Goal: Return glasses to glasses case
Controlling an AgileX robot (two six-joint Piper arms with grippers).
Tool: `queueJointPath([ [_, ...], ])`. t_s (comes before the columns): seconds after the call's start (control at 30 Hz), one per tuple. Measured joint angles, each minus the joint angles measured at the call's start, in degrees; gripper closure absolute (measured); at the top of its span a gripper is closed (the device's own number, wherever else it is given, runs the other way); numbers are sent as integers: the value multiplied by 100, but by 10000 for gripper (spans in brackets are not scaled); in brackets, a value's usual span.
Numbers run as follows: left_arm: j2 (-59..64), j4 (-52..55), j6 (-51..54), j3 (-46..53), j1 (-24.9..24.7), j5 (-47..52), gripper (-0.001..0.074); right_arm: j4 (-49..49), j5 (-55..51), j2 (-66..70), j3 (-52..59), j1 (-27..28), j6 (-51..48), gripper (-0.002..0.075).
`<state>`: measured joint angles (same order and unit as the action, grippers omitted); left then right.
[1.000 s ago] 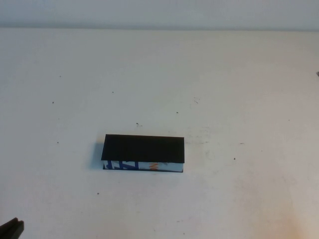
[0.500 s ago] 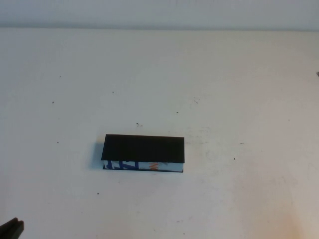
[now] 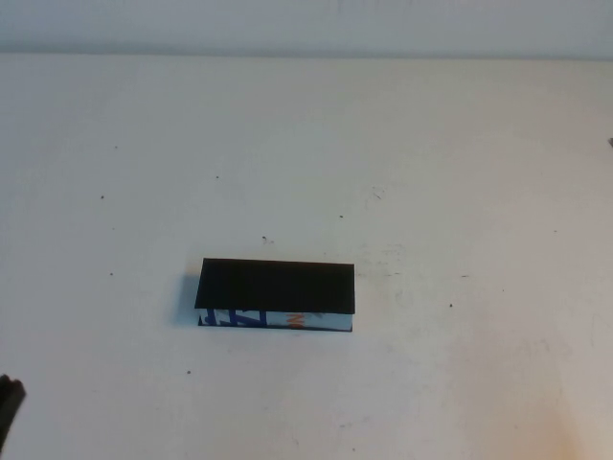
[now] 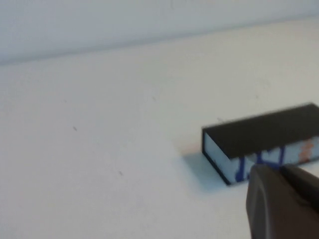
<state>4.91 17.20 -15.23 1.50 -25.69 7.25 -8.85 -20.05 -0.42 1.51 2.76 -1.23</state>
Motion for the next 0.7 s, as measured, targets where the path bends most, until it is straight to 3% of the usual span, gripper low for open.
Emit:
queueJointPath([
  [0.1, -10, -790, 732, 0, 801, -857, 736, 0, 0, 0, 0, 0, 0, 737],
  [0.27, -10, -1031, 898, 0, 1566, -1453, 736, 0, 0, 0, 0, 0, 0, 737],
  [0.7, -540, -1362, 1054, 0, 1962, 26, 736, 0, -9, -12, 0, 0, 0, 737],
])
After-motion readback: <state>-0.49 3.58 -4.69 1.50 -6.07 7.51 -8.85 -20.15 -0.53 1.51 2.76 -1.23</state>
